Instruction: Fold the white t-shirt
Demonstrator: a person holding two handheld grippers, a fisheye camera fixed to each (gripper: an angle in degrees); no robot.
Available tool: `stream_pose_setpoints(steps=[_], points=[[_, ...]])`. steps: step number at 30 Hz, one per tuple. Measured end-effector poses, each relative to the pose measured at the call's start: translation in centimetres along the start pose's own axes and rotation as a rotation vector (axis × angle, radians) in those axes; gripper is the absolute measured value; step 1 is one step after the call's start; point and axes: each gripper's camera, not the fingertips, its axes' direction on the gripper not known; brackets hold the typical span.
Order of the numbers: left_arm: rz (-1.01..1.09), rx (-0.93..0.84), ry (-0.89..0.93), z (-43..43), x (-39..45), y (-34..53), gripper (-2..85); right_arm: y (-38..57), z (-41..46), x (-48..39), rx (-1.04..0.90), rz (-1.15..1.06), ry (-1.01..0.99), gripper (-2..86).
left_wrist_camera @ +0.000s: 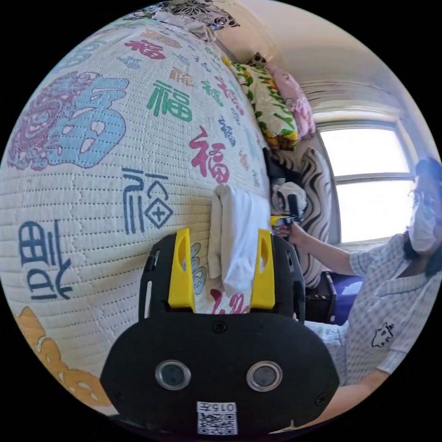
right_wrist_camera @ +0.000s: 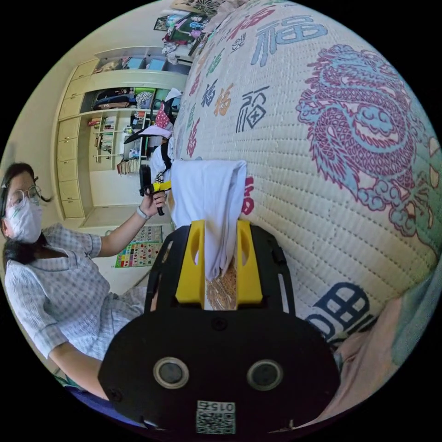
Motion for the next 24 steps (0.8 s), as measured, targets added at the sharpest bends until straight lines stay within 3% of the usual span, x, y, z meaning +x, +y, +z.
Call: stream_pose_setpoints(steps=[5, 9, 12, 18, 24], points=[[0.028, -0.013, 0.078, -0.9, -1.3, 1.4, 16.7, -2.9, 3.2, 0.2, -0.078, -0.020, 0.008, 7.5], [0.015, -0.034, 0.105, -1.7, -2.5, 1.6, 6.7, -5.5, 6.5, 0.1, -0.169, 0.016, -0.078, 3.8], [0.021, -0.045, 0.218, -4.8, -3.4, 2.3, 4.0, -8.0, 9.4, -2.6, -0.233, -0.008, 0.032, 2.6], [0.016, 0.141, 0.144, -22.5, -4.4, 7.2, 3.0, -15.5, 16.0, -11.2, -0.176, -0.154, -0.069, 1.5], [-0.064, 0.375, -0.017, -44.2, -6.9, 15.6, 2.8, -27.8, 31.4, -22.0, -0.237, -0.375, -0.229, 1.4]])
